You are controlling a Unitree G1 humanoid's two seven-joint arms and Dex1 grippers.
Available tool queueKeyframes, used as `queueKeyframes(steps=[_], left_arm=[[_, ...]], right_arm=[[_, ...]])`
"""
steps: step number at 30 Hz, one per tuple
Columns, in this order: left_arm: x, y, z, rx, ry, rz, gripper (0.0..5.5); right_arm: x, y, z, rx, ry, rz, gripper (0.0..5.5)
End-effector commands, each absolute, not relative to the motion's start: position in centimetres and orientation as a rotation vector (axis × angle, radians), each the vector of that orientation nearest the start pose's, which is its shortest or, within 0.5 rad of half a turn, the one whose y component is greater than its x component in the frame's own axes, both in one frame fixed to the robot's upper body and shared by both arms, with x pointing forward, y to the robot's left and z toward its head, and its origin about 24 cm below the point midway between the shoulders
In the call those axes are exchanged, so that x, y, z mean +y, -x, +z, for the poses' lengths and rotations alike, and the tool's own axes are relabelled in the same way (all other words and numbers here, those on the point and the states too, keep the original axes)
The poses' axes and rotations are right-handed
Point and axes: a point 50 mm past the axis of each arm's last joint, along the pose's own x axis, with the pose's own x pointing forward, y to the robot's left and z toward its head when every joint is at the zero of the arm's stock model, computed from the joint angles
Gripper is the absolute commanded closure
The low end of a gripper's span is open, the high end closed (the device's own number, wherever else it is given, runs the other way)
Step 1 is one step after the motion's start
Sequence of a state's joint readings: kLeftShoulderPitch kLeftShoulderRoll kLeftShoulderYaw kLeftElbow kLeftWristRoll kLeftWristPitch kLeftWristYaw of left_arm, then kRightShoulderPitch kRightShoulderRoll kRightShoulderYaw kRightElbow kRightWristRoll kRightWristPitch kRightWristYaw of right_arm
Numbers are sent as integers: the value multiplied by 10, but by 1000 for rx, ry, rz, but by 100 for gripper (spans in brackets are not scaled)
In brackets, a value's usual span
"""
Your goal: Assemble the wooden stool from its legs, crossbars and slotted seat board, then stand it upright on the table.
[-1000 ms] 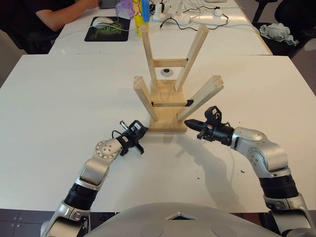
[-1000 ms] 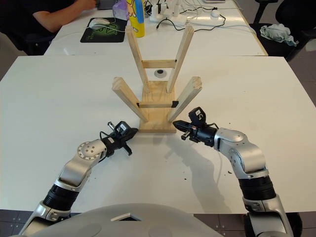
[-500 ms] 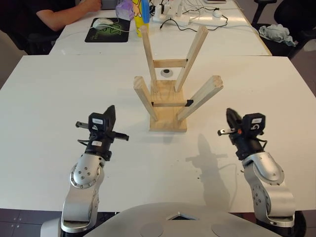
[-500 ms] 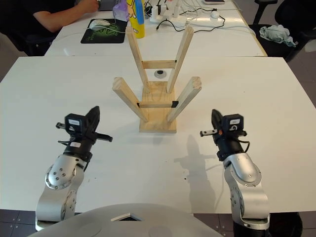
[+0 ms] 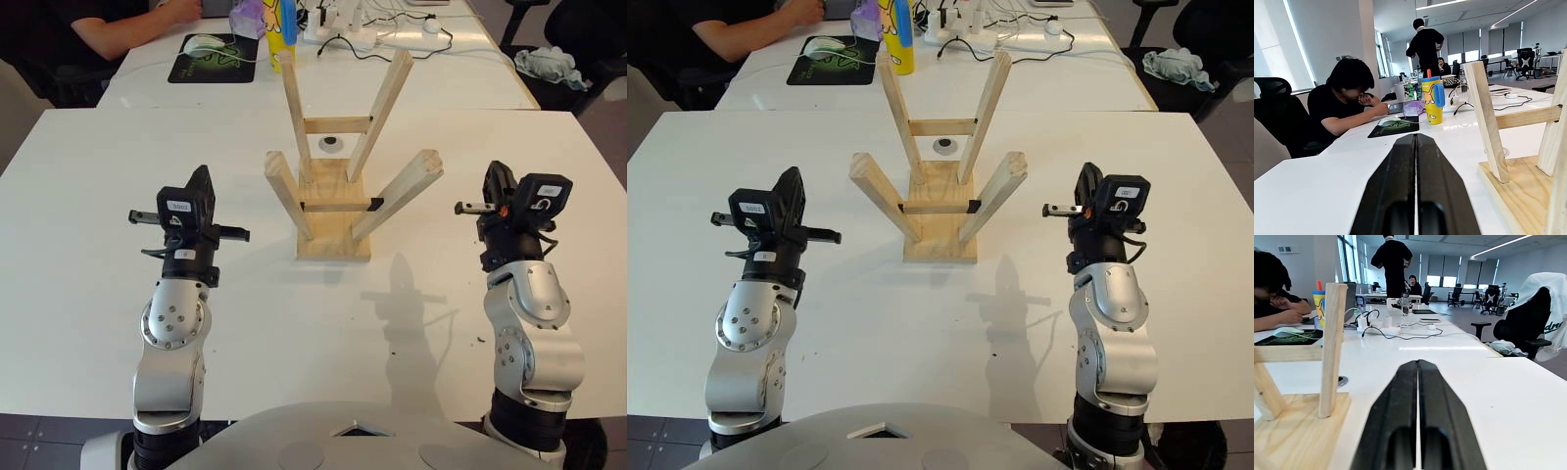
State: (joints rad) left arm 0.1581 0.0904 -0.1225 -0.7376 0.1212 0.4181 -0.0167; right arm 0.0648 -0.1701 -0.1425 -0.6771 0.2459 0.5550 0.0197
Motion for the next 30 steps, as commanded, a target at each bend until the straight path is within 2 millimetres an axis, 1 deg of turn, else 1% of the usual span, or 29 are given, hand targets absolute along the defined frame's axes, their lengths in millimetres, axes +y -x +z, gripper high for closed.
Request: queueKeyframes(steps=[1,2,3,5,8,11,12,13,15,17,18,20,21,23,26,28,30], left_arm=[[100,-207,119,-103,-273,-332,548],[98,-207,116,-89,-298,-343,548],[101,-209,113,-61,-308,-321,548],[115,-212,109,-16,-317,-243,548],[137,-213,103,41,-322,-118,548],[152,-211,99,80,-321,-23,548],[157,-210,99,85,-323,8,548],[160,-211,100,81,-326,26,548],[155,-214,103,48,-337,-26,548],[133,-216,103,33,-324,-170,548],[122,-215,100,40,-331,-239,548],[107,-212,90,94,-333,-355,548],[105,-211,85,121,-330,-378,548],[108,-210,77,178,-335,-370,548],[123,-210,68,250,-353,-296,548],[134,-205,56,333,-352,-278,548],[143,-198,44,410,-356,-304,548]], right_arm=[[-129,-214,128,-9,-14,446,550],[-129,-215,125,11,-17,443,550],[-135,-218,122,32,-15,391,550],[-151,-224,117,61,17,281,550],[-172,-227,110,101,78,149,550],[-191,-227,110,104,101,13,550],[-194,-226,111,91,93,-16,550],[-195,-226,113,77,76,-27,550],[-180,-228,117,37,26,68,550],[-151,-225,123,-9,11,274,550],[-140,-223,123,-7,15,353,550],[-125,-219,114,46,24,462,550],[-123,-217,109,82,36,474,550],[-131,-219,100,142,49,417,550],[-151,-226,95,166,89,315,550],[-158,-233,92,170,104,308,550],[-160,-242,87,178,101,343,550]])
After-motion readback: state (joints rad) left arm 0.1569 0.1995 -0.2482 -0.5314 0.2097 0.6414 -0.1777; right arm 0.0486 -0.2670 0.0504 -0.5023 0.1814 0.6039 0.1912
